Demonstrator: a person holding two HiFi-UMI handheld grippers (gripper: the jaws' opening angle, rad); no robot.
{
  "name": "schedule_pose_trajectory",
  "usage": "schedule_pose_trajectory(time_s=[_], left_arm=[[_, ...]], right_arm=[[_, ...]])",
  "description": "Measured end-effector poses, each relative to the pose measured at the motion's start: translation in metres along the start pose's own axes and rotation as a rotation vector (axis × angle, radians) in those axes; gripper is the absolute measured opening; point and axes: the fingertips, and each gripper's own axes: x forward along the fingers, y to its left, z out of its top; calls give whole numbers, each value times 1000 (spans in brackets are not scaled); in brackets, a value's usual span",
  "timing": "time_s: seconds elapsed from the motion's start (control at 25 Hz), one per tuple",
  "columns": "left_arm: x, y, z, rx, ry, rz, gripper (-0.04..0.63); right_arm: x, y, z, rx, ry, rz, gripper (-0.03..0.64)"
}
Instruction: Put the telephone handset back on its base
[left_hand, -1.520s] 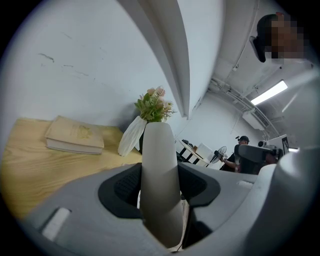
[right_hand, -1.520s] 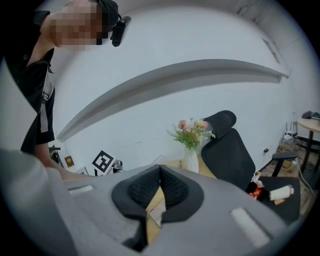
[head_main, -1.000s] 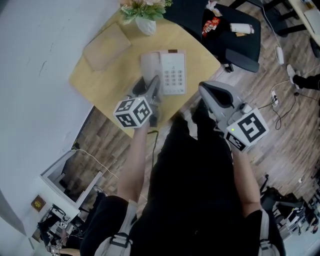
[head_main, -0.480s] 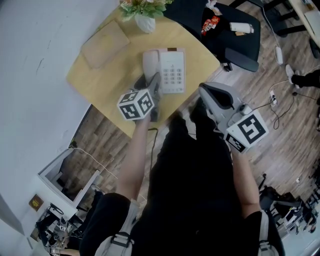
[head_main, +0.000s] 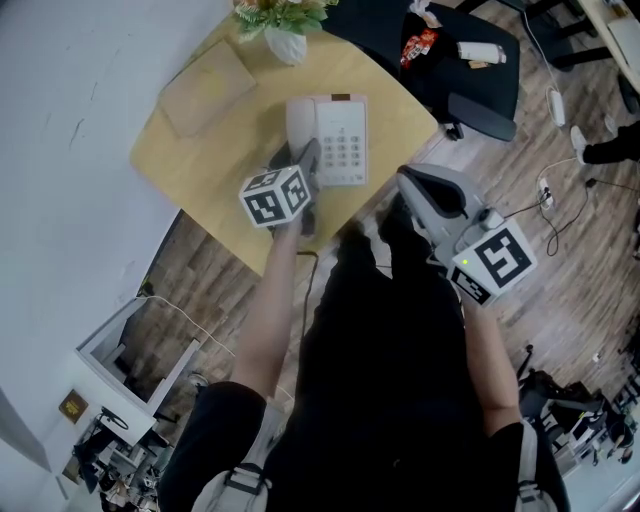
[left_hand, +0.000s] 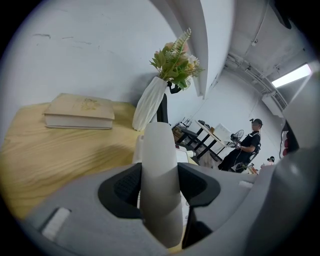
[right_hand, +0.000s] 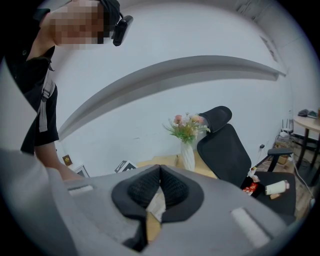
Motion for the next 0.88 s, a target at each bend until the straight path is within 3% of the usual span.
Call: schedule_pose_trajectory(time_s=[0.88], left_arm=[[16,12,-14,32,54,58,219]], right_arm=[[-7,-7,-4,13,2,-18,2]])
